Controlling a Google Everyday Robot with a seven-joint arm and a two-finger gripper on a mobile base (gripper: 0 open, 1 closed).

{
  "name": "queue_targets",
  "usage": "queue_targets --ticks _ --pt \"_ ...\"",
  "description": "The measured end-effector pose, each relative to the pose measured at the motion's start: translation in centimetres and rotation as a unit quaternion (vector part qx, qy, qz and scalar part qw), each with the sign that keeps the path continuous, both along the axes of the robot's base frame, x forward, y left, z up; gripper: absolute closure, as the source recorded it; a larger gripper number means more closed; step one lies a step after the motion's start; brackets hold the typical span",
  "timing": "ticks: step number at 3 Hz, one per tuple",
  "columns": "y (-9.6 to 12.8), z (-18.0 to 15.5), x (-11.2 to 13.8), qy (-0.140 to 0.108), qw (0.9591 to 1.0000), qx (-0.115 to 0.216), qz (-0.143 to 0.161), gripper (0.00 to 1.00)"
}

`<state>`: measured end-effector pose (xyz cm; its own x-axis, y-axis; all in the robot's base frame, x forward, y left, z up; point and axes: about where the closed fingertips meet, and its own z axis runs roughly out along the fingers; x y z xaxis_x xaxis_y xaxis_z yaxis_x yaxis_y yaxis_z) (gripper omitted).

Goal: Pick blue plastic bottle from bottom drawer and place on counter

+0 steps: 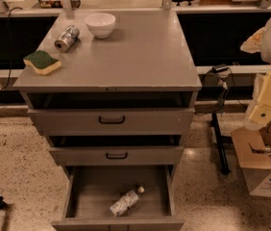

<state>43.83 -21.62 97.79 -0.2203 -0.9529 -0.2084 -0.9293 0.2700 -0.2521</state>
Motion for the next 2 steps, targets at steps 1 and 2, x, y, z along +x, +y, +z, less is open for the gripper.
queue_targets --ticks 1,2 --pt "0.0 0.0 0.0 0.000 1.0000 0.000 0.000 0.00" --pt "1.2 -0.7 0.6 0.005 0.9998 0.003 0.017 0.00"
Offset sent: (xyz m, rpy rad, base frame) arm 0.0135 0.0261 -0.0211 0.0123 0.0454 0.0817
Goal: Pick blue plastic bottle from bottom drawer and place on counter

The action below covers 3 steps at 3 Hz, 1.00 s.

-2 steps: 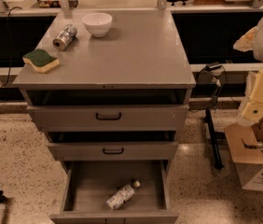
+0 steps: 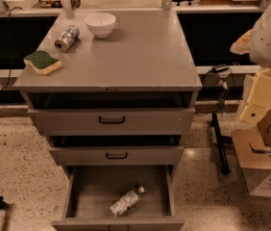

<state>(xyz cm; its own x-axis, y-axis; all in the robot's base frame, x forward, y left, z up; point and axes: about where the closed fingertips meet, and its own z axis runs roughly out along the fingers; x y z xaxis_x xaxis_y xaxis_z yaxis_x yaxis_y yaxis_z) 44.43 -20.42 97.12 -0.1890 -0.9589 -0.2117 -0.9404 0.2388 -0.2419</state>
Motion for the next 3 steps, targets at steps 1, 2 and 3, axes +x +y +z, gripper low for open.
queue_targets --ticks 1,2,3 --pt "6.2 -3.2 2.2 0.006 0.9975 0.007 0.070 0.00" --pt "13.4 -6.6 1.6 -0.013 0.9865 0.020 0.162 0.00" --pt "16.0 -7.9 2.5 -0.042 0.9819 0.030 0.182 0.00"
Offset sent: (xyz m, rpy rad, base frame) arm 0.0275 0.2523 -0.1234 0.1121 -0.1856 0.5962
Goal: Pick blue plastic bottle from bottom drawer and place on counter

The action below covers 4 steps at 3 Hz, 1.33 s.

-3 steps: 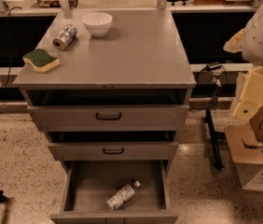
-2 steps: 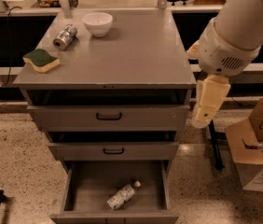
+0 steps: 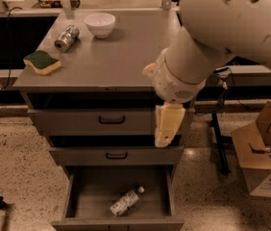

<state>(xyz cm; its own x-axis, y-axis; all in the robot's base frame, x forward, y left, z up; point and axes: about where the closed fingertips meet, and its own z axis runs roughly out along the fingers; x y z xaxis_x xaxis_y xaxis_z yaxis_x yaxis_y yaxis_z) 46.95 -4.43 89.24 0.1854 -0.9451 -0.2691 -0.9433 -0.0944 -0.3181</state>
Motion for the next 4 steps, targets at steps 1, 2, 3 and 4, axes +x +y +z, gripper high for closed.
queue_targets --ticks 1,2,3,4 --pt "0.3 0.9 -0.6 -0.014 0.9995 -0.029 0.005 0.00" --pt "4.8 -2.8 -0.8 -0.022 0.9912 -0.104 0.078 0.00" --pt "6.4 -10.4 0.9 -0.030 0.9706 -0.183 0.154 0.00" --pt "5.8 -11.4 2.4 -0.061 0.9603 -0.214 0.169 0.00"
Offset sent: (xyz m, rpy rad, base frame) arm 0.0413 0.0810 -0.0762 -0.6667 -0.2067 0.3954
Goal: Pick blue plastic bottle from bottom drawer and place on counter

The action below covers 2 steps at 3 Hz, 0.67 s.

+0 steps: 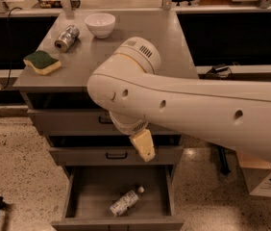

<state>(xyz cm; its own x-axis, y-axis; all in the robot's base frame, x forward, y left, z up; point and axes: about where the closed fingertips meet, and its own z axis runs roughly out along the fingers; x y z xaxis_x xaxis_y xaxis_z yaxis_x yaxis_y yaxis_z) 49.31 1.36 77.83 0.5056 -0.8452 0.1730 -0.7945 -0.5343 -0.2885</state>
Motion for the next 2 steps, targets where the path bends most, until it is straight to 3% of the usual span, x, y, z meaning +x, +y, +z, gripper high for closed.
queue_targets --ticks 1,2 --pt "0.0 0.1 0.0 0.000 1.0000 0.000 0.000 0.00" --pt "0.7 -1.8 1.1 0.032 0.9994 0.000 0.017 0.00"
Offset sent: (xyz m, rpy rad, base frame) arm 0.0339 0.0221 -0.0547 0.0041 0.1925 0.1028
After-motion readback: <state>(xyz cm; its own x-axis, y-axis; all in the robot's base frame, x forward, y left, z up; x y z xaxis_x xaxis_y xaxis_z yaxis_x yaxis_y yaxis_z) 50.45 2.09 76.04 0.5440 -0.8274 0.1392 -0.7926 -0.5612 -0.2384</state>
